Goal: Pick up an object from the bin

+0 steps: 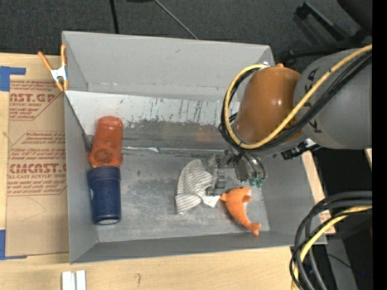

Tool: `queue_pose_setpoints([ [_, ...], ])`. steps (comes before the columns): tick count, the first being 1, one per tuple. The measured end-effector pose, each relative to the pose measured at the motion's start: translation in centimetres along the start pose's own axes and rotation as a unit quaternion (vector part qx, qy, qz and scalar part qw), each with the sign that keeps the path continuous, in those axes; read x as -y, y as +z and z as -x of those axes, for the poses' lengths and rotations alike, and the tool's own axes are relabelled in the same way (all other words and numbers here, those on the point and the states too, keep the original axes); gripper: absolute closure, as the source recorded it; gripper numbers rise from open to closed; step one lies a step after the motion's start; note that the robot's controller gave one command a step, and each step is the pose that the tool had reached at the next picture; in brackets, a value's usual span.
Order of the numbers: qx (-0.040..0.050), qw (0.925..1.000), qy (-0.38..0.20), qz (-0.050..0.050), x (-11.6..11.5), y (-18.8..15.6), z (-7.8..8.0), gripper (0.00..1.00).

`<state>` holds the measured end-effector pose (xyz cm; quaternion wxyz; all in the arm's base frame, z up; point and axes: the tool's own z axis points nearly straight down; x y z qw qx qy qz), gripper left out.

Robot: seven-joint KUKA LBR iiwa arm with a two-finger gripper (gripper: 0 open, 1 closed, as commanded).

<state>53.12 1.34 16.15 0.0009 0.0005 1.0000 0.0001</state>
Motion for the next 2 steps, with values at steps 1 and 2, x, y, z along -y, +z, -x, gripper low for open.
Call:
queue_pose_setpoints([
  [1,-0.0001,1.0000,0.000,0.000,0.0,0.0,0.0,1.00],
  [2,-0.0041,1.0000,0.001,0.000,-0.2,-4.2,0.1,1.00],
])
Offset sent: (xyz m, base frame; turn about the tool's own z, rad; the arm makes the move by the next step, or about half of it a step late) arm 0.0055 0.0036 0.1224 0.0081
